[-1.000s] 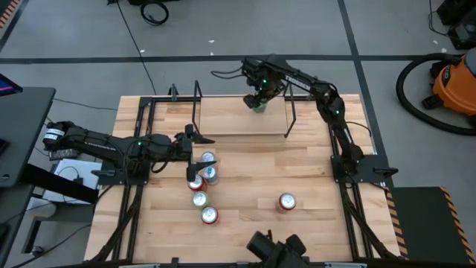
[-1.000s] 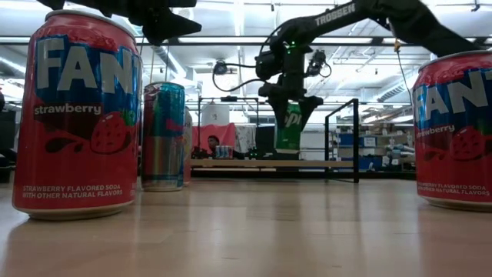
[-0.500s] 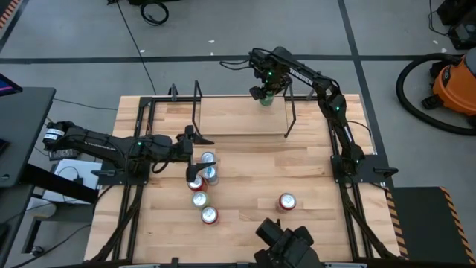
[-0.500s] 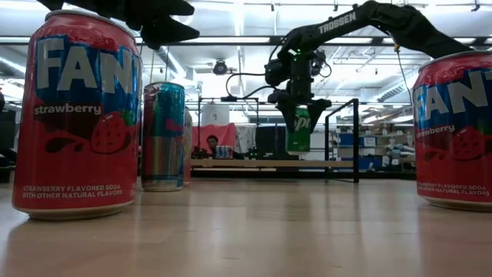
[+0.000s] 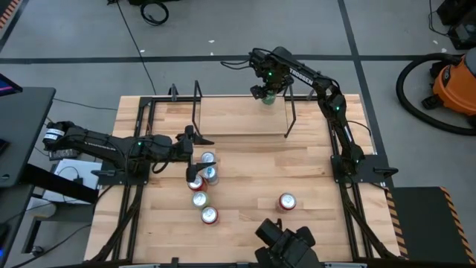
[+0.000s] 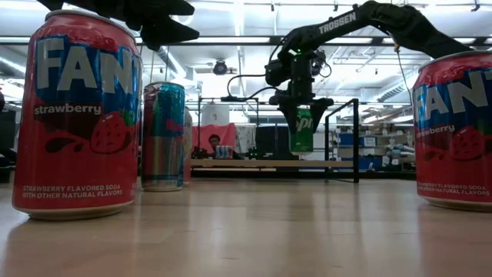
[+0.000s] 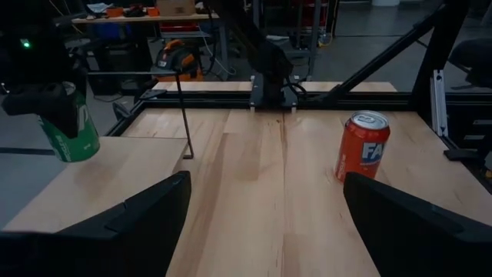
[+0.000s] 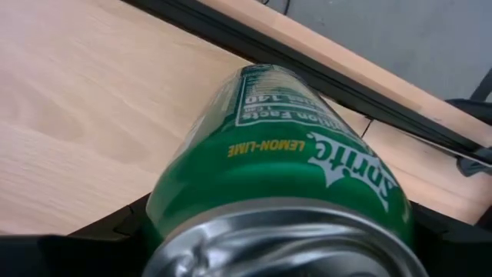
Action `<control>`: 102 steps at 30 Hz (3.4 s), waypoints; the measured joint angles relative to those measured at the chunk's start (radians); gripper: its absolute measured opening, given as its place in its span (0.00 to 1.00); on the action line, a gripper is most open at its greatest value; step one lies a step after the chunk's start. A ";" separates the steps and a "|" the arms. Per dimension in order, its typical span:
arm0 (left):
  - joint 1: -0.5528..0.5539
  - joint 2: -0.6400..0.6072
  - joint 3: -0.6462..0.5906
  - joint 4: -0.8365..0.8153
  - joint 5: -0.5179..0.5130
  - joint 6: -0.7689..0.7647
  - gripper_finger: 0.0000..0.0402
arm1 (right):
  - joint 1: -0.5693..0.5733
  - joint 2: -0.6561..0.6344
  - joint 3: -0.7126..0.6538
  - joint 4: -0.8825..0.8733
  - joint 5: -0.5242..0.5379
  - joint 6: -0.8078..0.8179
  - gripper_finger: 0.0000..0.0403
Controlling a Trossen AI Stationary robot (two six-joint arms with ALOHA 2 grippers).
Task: Place canned beverage on shelf
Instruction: Put the green soda can on the shelf
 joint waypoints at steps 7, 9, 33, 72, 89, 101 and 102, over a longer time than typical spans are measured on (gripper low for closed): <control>0.000 0.000 0.000 -0.001 0.000 0.000 0.88 | 0.005 0.000 0.000 0.005 -0.023 0.064 0.80; 0.000 0.000 0.000 -0.006 0.000 0.000 0.88 | 0.007 0.000 0.000 0.014 -0.031 0.092 0.80; 0.000 0.000 0.000 -0.127 0.000 -0.026 0.88 | 0.020 -0.002 -0.043 0.064 -0.150 0.281 0.80; 0.000 0.000 0.000 -0.137 0.000 -0.024 0.88 | 0.021 0.002 -0.089 0.115 -0.116 0.251 0.89; 0.000 0.000 0.000 -0.143 0.000 -0.027 0.88 | 0.021 0.000 0.009 0.056 -0.091 0.234 0.89; 0.000 0.000 0.000 -0.148 0.000 -0.027 0.88 | 0.014 -0.018 0.101 -0.001 -0.072 0.232 0.89; 0.000 0.000 0.000 -0.149 0.000 -0.027 0.88 | 0.014 -0.019 0.105 -0.011 -0.069 0.232 0.89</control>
